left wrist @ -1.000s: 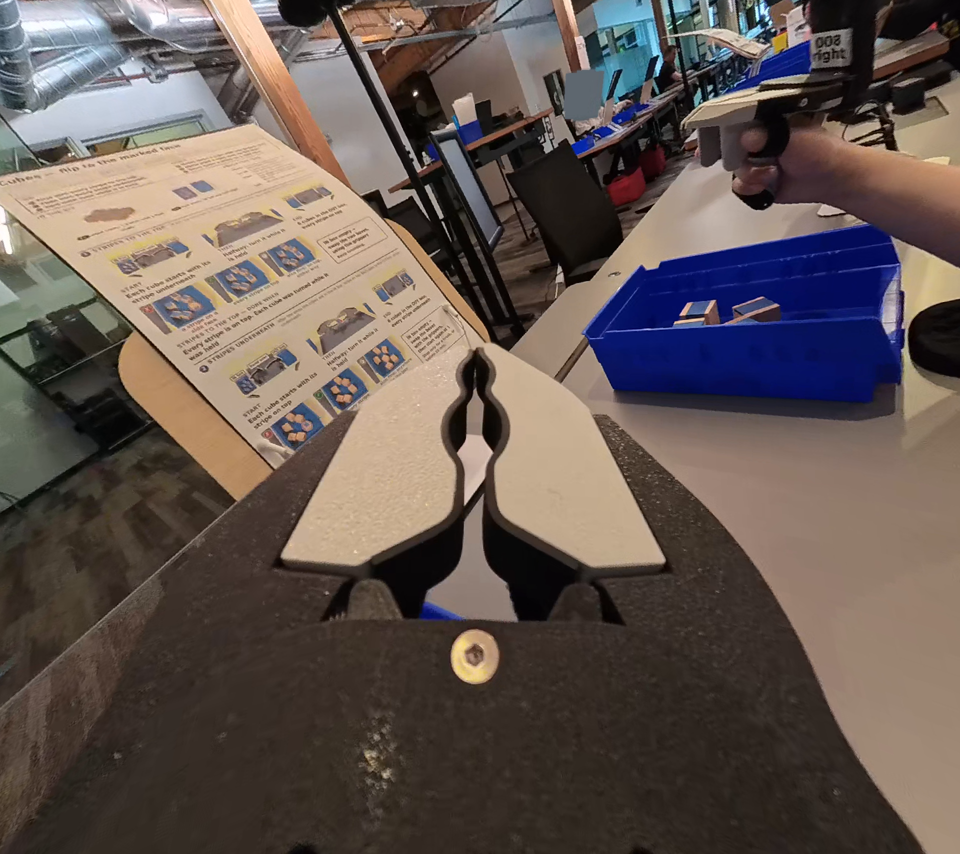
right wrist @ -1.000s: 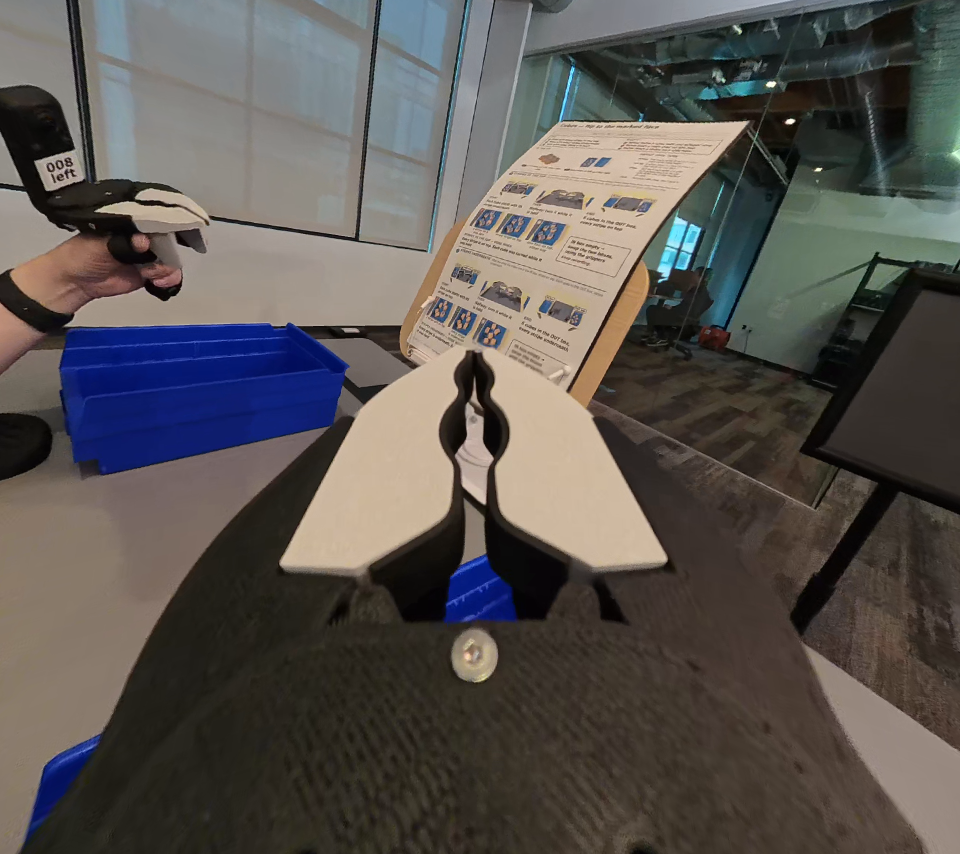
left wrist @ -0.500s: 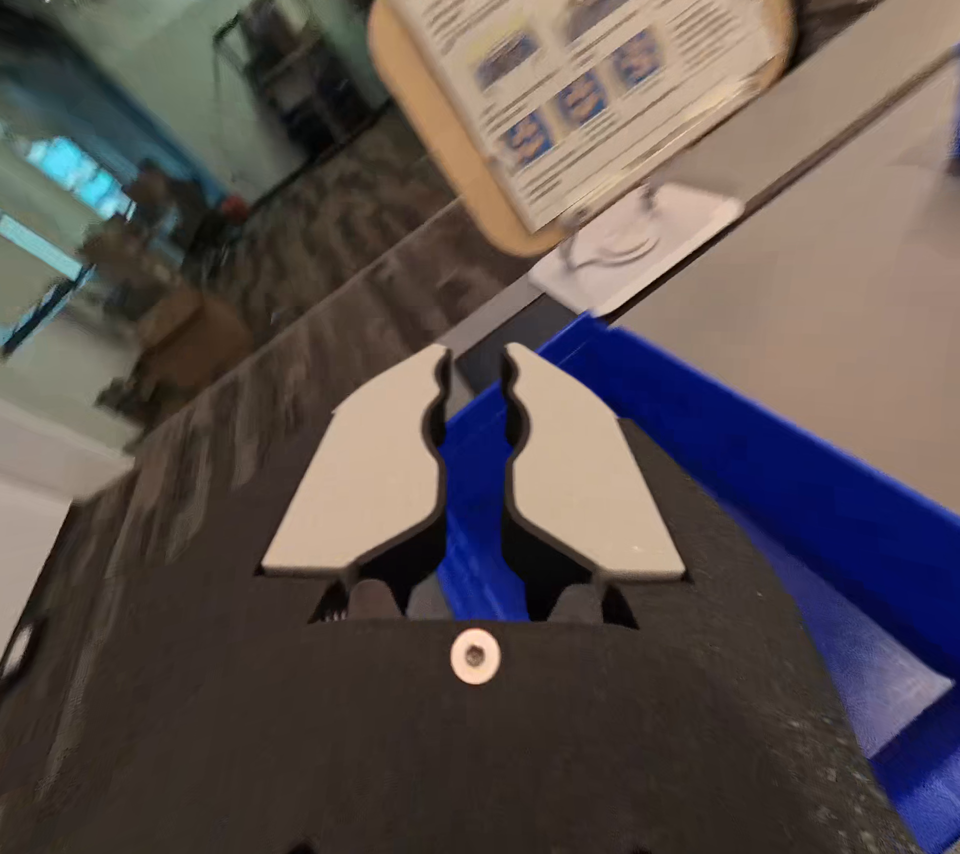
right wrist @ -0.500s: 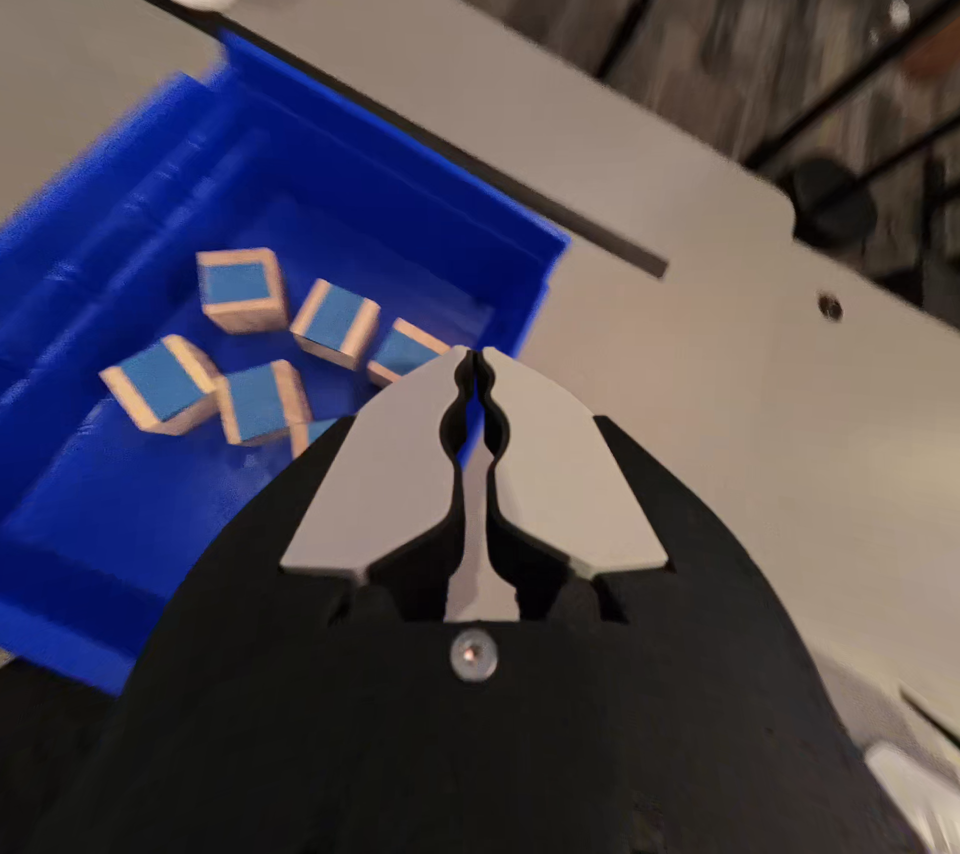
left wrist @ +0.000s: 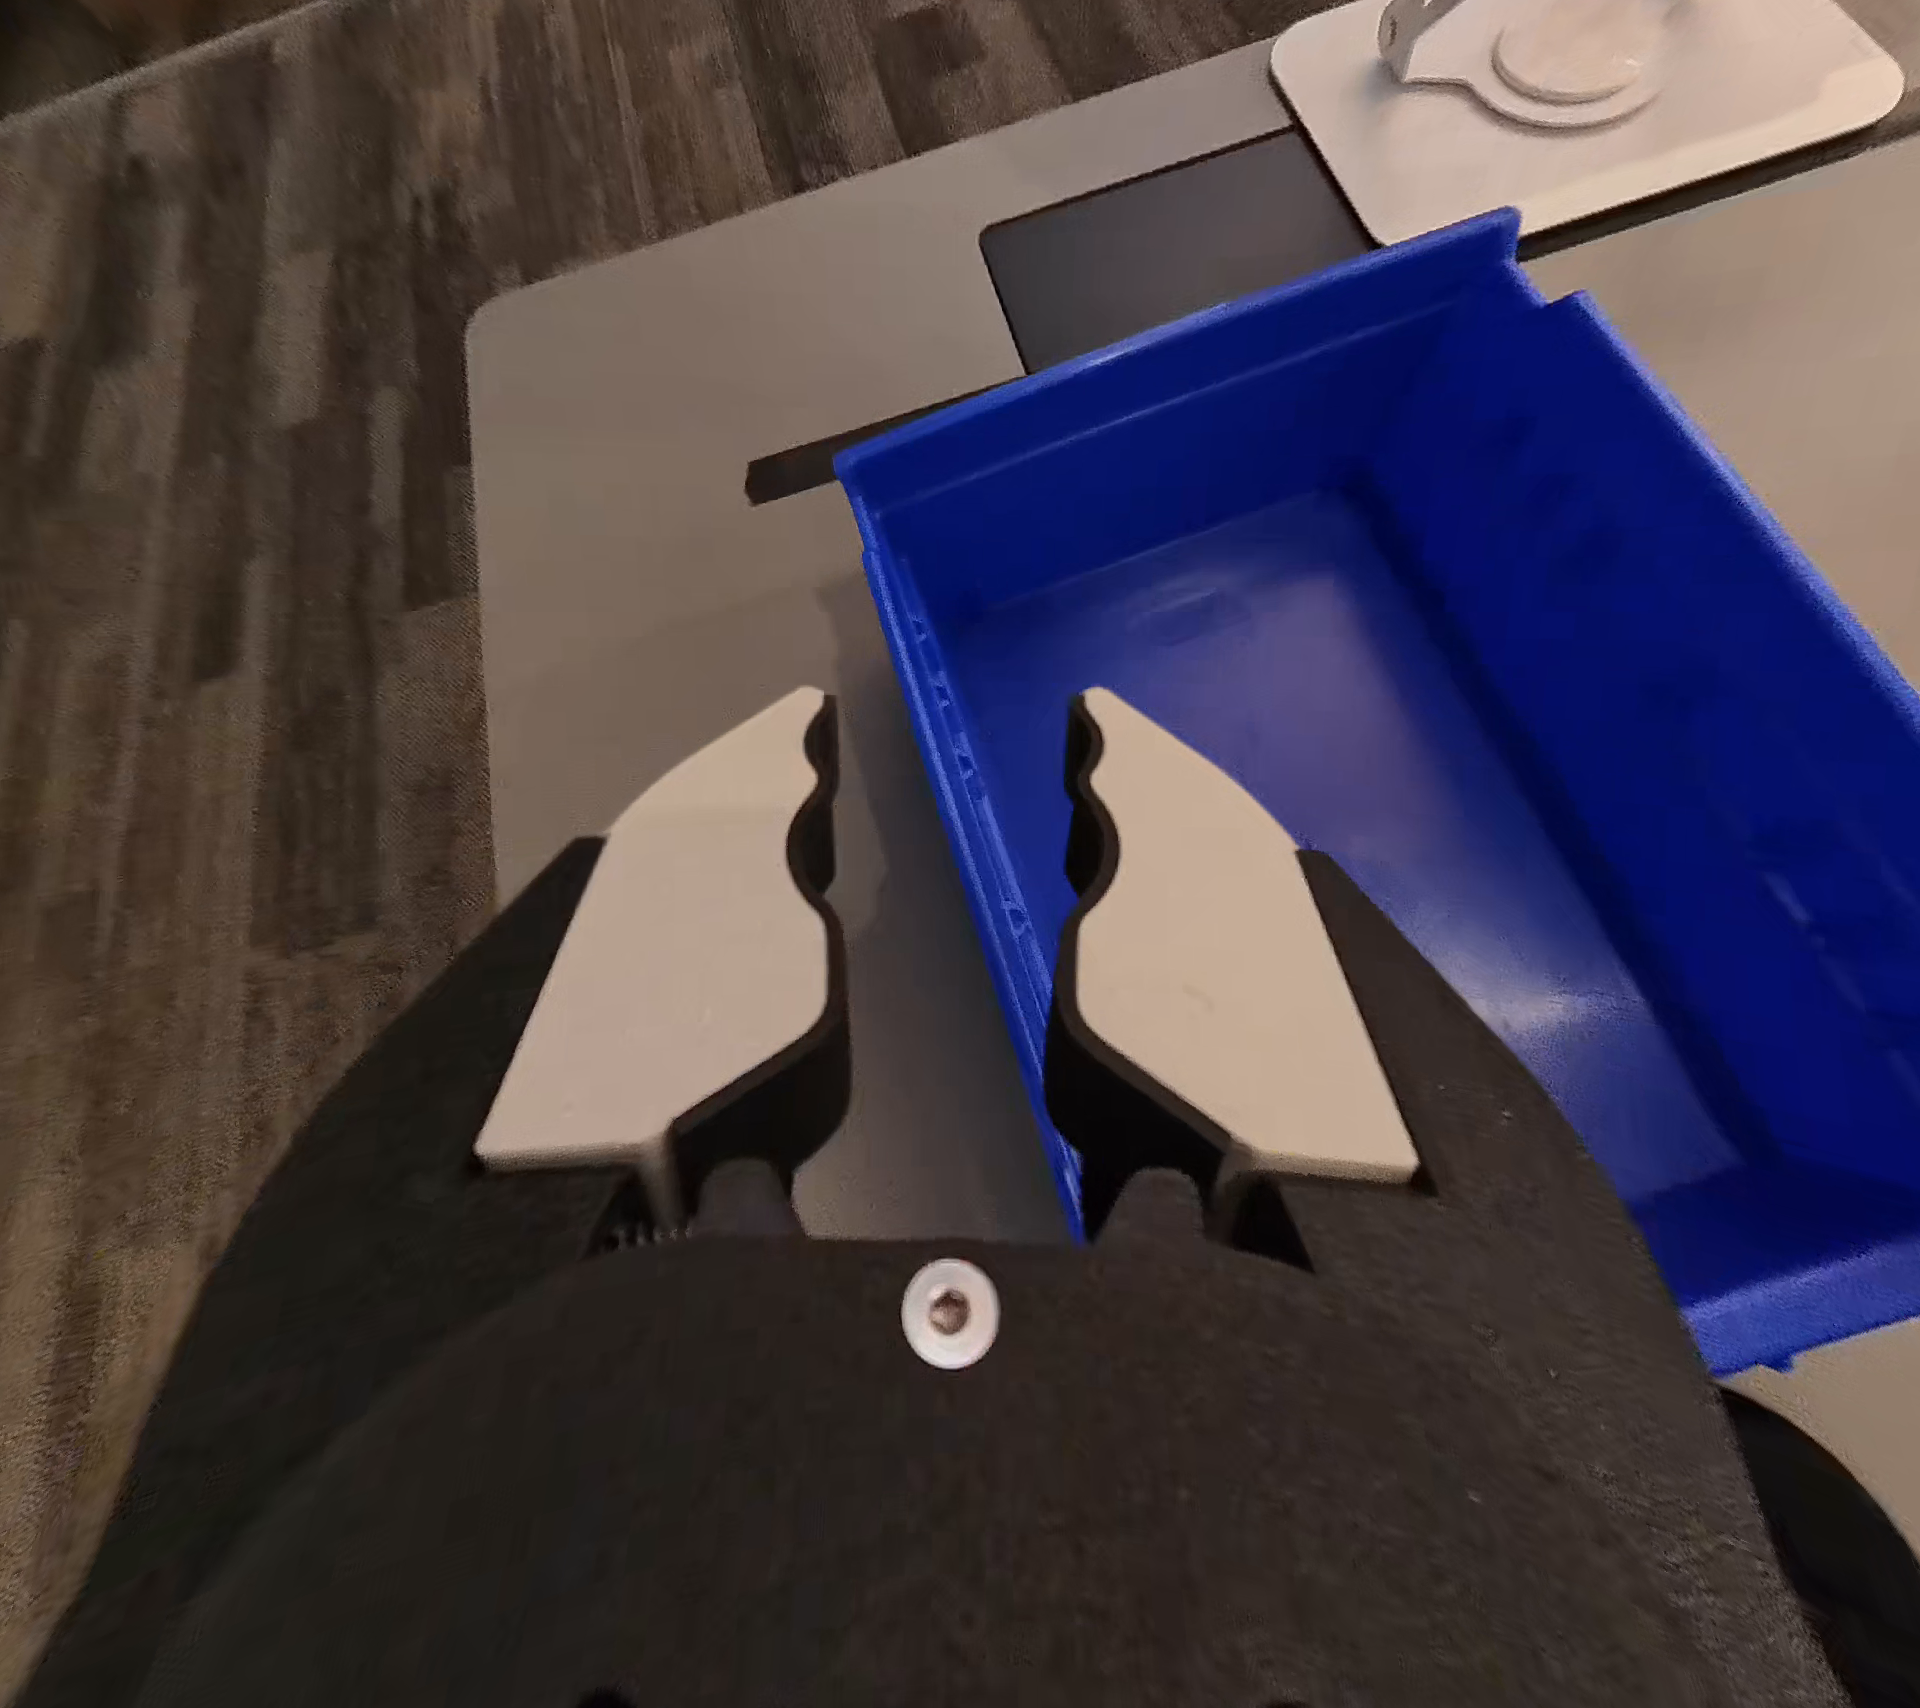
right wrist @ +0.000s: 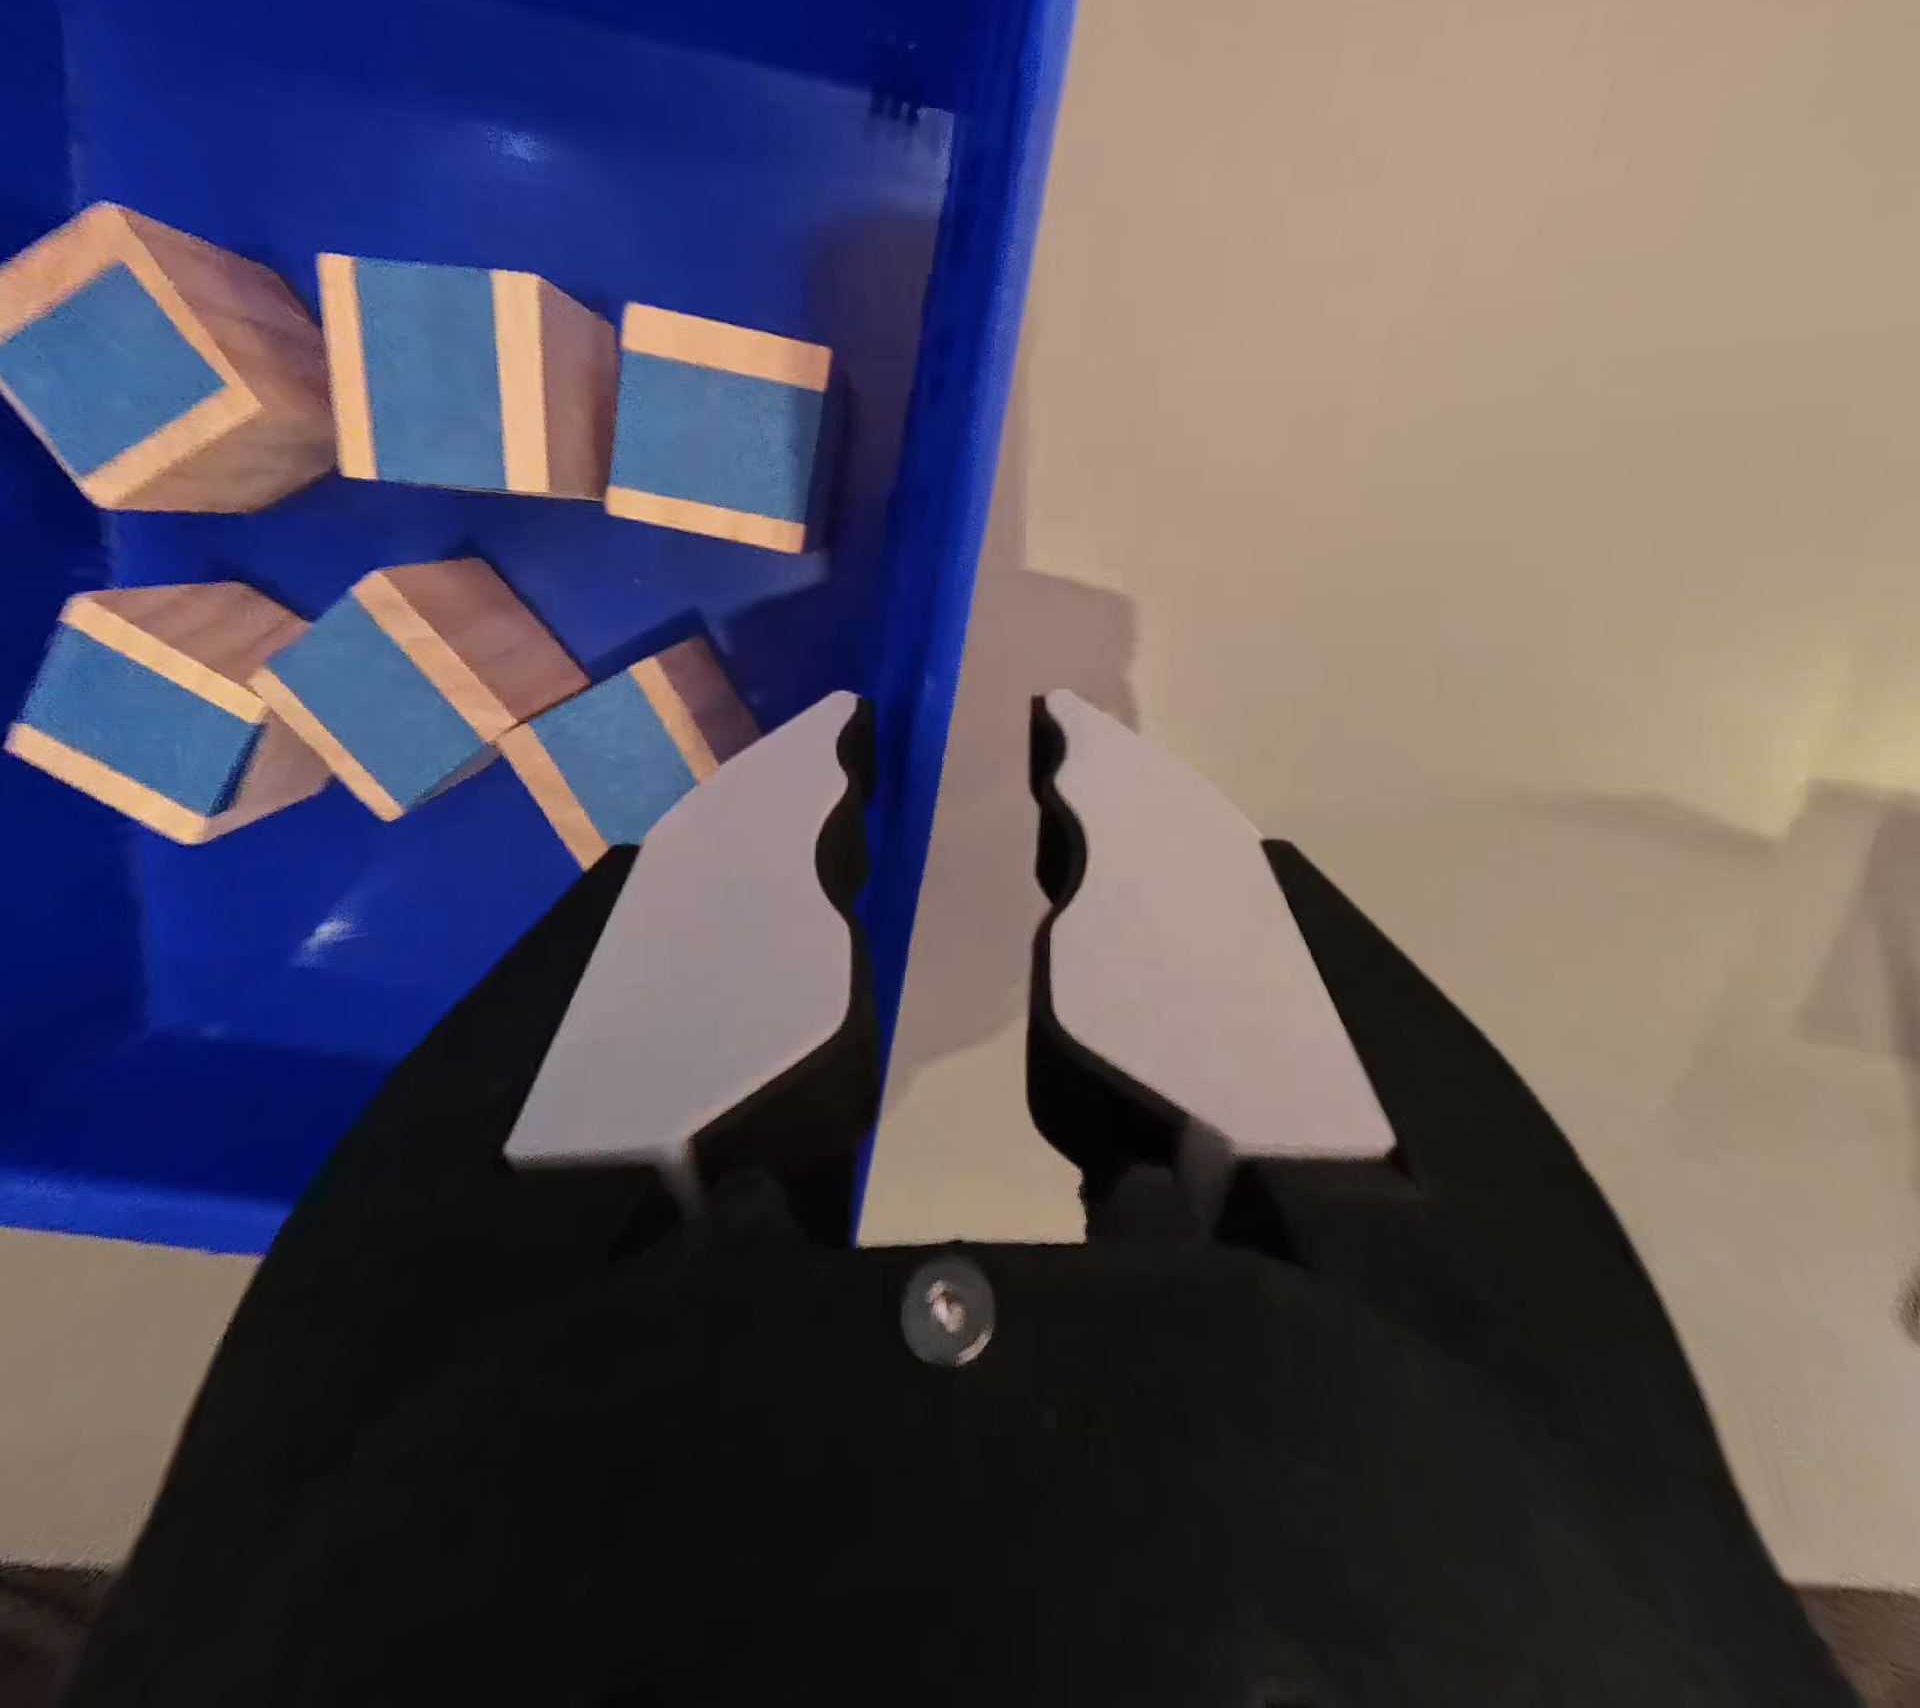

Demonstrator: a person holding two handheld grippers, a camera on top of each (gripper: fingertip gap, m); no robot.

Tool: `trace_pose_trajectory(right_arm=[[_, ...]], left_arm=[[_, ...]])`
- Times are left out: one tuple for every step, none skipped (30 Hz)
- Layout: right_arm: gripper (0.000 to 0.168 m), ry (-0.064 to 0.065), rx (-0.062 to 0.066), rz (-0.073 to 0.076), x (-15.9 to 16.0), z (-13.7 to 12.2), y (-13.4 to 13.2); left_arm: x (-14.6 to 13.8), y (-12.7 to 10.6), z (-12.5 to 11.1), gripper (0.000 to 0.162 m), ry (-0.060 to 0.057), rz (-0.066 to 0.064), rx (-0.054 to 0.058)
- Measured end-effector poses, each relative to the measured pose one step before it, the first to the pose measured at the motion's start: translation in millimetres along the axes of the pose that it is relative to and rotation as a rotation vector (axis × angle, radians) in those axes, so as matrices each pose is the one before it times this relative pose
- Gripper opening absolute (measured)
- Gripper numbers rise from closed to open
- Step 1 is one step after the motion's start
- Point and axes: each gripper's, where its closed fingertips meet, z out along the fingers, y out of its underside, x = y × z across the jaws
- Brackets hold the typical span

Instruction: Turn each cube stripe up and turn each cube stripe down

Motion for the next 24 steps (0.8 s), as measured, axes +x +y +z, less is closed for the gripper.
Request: trace_pose_trajectory(right_arm=[[0.027,-0.0268,-0.0043,0.0210,-2.38,0.37,0.96],[0.026,-0.0119,-0.0002,0.0136,-0.69,0.22,0.12],[0.026,-0.0045,-0.0021,0.0060,-0.07,0.06,0.18],[0.024,-0.0063,-0.0008,0.0036,-0.76,0.13,0.12],[0.024,-0.0026,-0.0009,0.0026,-0.49,0.16,0.08],[0.024,0.0023,-0.0015,-0.0008,-0.04,-0.07,0.15],[0.023,0.0022,-0.0010,-0.0017,-0.28,-0.01,0.03],[0.021,-0.0017,-0.0024,0.0003,-1.00,0.21,0.20],[0.021,-0.0008,-0.0095,-0.0010,-1.09,0.88,1.13],[0.021,-0.0018,-0.0251,-0.0053,-1.62,2.14,3.23],[0.021,0.0055,-0.0271,-0.0032,-0.53,3.25,2.94],[0.021,0.0059,-0.0254,-0.0017,-0.35,3.44,2.22],[0.019,0.0007,-0.0183,-0.0026,-1.20,3.46,1.02],[0.017,-0.0002,-0.0148,-0.0042,-1.24,3.18,0.48],[0.014,0.0058,-0.0139,-0.0048,-0.57,2.68,0.47],[0.013,0.0179,-0.0085,-0.0042,1.43,0.78,0.21],[0.013,0.0019,-0.0016,-0.0007,-0.26,-0.25,-0.13],[0.013,-0.0037,-0.0001,0.0026,-0.35,0.10,-0.01],[0.011,-0.0088,0.0011,0.0057,-0.28,0.03,0.08],[0.010,-0.0135,0.0023,0.0063,-0.75,0.06,0.05],[0.009,-0.0107,0.0009,0.0060,-0.32,-0.02,0.03],[0.009,-0.0053,0.0004,0.0029,-0.10,0.07,0.09],[0.009,-0.0014,-0.0012,0.0001,-0.07,0.02,0.09],[0.010,0.0002,-0.0034,0.0002,-0.24,0.01,0.24]], left_arm=[[-1.85,3.65,1.86,0.041,-0.0019,-0.0127,-0.0209],[-3.55,5.75,1.71,0.039,-0.0161,-0.0030,-0.0328],[-3.43,7.15,2.34,0.039,-0.0153,-0.0020,-0.0397],[-2.54,6.71,2.87,0.039,-0.0076,0.0027,-0.0359],[-1.58,5.45,3.53,0.040,-0.0015,-0.0024,-0.0254],[1.30,5.24,3.74,0.040,0.0208,-0.0157,-0.0268],[3.35,3.54,3.79,0.040,0.0362,-0.0178,-0.0208],[2.48,1.59,3.56,0.040,0.0296,-0.0213,-0.0103],[1.90,1.42,3.26,0.039,0.0234,-0.0234,-0.0099],[2.35,2.49,3.36,0.037,0.0248,-0.0190,-0.0174],[0.94,2.95,3.52,0.037,0.0138,-0.0116,-0.0218],[-1.46,3.75,3.31,0.035,-0.0053,-0.0102,-0.0265],[-1.77,4.63,3.28,0.033,-0.0100,-0.0053,-0.0309],[-1.49,4.35,3.36,0.033,-0.0100,0.0000,-0.0293],[-1.13,3.60,3.02,0.031,-0.0091,0.0020,-0.0256],[0.44,4.29,2.66,0.029,0.0004,-0.0026,-0.0288],[0.97,4.33,2.69,0.027,0.0045,-0.0082,-0.0302],[0.62,3.81,2.57,0.026,0.0014,-0.0038,-0.0280],[1.28,2.22,2.29,0.022,0.0042,-0.0020,-0.0182],[3.49,-0.46,1.05,0.018,0.0188,-0.0067,-0.0015],[1.36,0.14,0.95,0.014,0.0018,-0.0060,-0.0083],[2.67,0.16,0.44,0.011,0.0061,-0.0027,-0.0066],[-0.72,0.18,0.08,0.007,-0.0182,-0.0047,-0.0066],[0.22,0.00,-0.03,0.007,-0.0122,-0.0022,-0.0039]])
